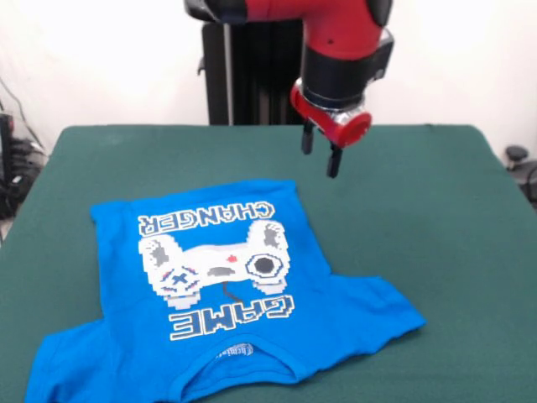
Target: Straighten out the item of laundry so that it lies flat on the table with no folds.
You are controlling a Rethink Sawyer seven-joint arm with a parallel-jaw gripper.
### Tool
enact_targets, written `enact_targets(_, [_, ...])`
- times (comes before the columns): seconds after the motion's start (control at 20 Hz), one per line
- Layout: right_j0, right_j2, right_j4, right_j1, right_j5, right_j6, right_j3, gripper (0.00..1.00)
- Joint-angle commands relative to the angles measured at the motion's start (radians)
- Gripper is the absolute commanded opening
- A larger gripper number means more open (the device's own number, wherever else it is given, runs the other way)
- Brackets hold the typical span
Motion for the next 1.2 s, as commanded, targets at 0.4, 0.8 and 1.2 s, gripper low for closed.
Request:
enact_targets(0.4, [-0.014,0.019,-0.081,0.031,0.081,-0.182,-0.358,1.00])
enact_targets(0.8, [-0.007,0.049,-0.064,0.084,0.179,-0.233,-0.506,1.00])
enact_targets(1.2, [-0.060,0.092,-0.063,0.122,0.266,-0.401,-0.577,1.00])
